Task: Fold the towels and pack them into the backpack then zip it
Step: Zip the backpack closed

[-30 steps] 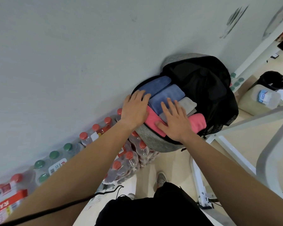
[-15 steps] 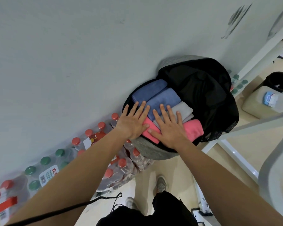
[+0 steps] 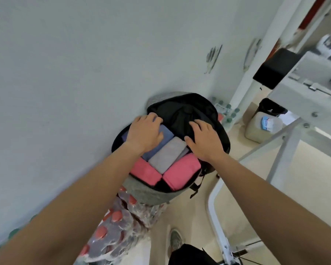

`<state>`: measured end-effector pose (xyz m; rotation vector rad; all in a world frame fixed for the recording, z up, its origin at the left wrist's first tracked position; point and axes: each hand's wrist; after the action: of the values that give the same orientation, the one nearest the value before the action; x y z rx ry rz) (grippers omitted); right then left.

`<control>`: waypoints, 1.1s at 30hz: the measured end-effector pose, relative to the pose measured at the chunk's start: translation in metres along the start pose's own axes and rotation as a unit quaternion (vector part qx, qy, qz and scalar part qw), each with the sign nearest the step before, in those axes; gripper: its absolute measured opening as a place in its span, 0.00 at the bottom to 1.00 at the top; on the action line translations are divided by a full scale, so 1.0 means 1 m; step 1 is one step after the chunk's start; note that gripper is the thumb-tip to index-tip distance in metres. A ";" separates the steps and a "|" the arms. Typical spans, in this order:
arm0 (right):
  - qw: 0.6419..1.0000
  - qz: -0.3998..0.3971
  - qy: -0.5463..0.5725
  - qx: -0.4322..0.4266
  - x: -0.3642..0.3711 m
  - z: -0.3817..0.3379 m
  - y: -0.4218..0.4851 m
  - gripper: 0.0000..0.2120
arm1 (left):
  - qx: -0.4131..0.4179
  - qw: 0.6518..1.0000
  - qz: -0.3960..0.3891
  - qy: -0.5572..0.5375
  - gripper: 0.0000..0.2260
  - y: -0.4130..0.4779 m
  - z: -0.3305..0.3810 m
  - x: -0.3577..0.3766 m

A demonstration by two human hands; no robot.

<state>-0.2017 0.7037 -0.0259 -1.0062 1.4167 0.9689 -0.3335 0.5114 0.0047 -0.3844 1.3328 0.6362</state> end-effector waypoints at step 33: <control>0.969 0.054 0.221 0.093 -0.057 0.051 0.042 0.09 | 0.001 0.967 0.143 -0.210 0.08 0.071 -0.007 -0.046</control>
<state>-0.2233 0.7684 0.0283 -1.0508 1.9117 0.6938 -0.3879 0.5529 0.0552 -0.0447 0.9856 0.9024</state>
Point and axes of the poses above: each hand's wrist, its own y-axis towards the middle knuckle, its own x-axis out of the palm, z = x × y, and after that the axes turned 11 degrees about -y, right-handed
